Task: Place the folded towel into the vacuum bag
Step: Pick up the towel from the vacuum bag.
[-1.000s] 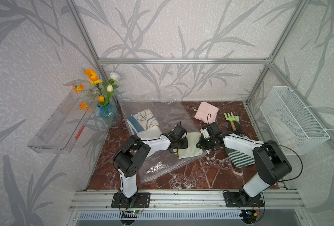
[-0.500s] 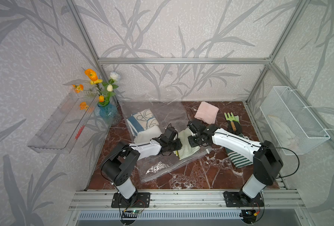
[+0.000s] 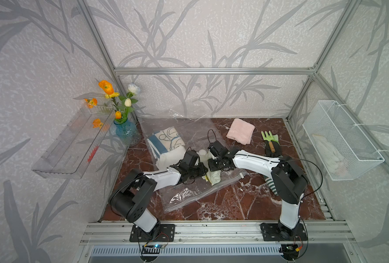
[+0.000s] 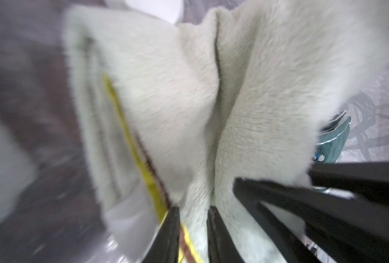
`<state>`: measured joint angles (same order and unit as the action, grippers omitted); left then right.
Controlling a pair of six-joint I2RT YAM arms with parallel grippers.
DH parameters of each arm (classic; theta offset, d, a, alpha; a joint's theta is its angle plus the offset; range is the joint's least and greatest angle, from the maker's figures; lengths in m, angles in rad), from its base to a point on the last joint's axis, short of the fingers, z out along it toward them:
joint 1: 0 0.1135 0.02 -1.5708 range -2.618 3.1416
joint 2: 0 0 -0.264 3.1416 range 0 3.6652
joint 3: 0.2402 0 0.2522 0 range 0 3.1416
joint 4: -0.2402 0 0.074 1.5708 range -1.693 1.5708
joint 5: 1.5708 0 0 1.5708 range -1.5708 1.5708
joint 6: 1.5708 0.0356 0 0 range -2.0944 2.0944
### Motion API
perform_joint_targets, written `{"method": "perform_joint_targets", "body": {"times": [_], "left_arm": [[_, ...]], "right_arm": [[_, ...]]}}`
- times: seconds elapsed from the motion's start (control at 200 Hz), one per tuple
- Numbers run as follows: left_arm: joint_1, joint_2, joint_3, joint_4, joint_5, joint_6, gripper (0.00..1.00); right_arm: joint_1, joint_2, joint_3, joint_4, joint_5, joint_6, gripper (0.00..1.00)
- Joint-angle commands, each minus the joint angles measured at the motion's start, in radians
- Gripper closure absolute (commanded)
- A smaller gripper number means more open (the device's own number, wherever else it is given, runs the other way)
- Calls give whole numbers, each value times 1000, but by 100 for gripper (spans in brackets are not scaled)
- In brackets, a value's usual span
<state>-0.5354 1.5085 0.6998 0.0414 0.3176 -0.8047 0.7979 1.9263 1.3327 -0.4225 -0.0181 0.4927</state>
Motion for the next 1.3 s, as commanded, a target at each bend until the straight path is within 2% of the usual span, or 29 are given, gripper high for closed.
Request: {"method": "perform_joint_targets", "body": {"times": [0.0,0.08,0.265,0.32,0.55,0.83,1.005,1.08,1.15,1.295], "left_arm": [[31,-103,19,-281,-101,81,76],[47,-132,28,-348,-142,115,76],[81,-204,35,-394,-160,126,76],[87,-234,42,-419,-177,131,77],[107,-355,32,-453,-228,151,77],[110,-384,36,-469,-209,154,77],[110,-399,47,-480,-216,165,78],[109,-406,45,-483,-226,168,78],[111,-416,44,-487,-230,170,79],[113,-432,53,-509,-235,180,79]], "right_arm": [[20,51,-15,19,6,-49,67],[53,62,11,-14,35,-94,49],[111,140,112,-124,82,-126,16],[118,198,171,-212,119,-140,12],[127,323,244,-336,162,-189,12],[127,444,346,-517,331,-232,26],[130,475,382,-550,309,-233,15],[130,502,384,-551,280,-233,14],[129,525,379,-546,246,-233,19],[112,510,372,-534,235,-234,40]]}}
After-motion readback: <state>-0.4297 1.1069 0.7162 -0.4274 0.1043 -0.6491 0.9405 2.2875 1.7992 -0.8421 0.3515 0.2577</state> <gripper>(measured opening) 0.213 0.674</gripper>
